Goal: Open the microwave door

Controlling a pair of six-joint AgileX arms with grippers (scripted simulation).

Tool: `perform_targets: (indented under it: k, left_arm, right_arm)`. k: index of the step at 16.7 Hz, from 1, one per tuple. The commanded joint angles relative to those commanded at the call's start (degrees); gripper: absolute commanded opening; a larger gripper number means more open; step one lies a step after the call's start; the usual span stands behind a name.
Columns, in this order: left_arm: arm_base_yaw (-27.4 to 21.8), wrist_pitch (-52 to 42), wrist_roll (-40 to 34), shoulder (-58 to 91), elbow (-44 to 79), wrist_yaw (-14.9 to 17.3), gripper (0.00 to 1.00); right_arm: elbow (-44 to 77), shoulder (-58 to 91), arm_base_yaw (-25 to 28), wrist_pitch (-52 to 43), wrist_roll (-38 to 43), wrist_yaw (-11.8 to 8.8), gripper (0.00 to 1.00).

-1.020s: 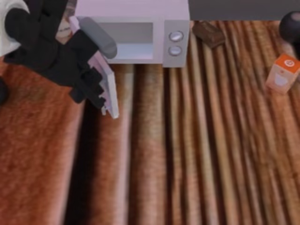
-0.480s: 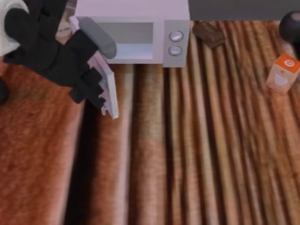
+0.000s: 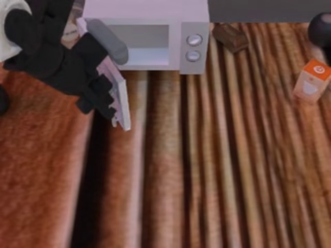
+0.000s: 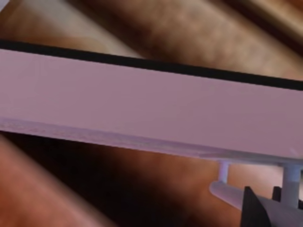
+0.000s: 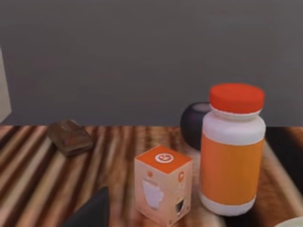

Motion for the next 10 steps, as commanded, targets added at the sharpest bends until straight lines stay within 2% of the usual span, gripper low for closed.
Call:
perform_targets:
  k: [7,10]
  left_arm:
    - [3.51,-2.96,8.33,-0.17,0.35,3.23,0.0]
    - [3.87,-3.25,9.19,-0.22,0.38,3.58,0.0]
  right_arm:
    - [0.0,0.0,0.0,0.0,0.0,0.0,1.0]
    - [0.0,0.0,0.0,0.0,0.0,0.0,1.0]
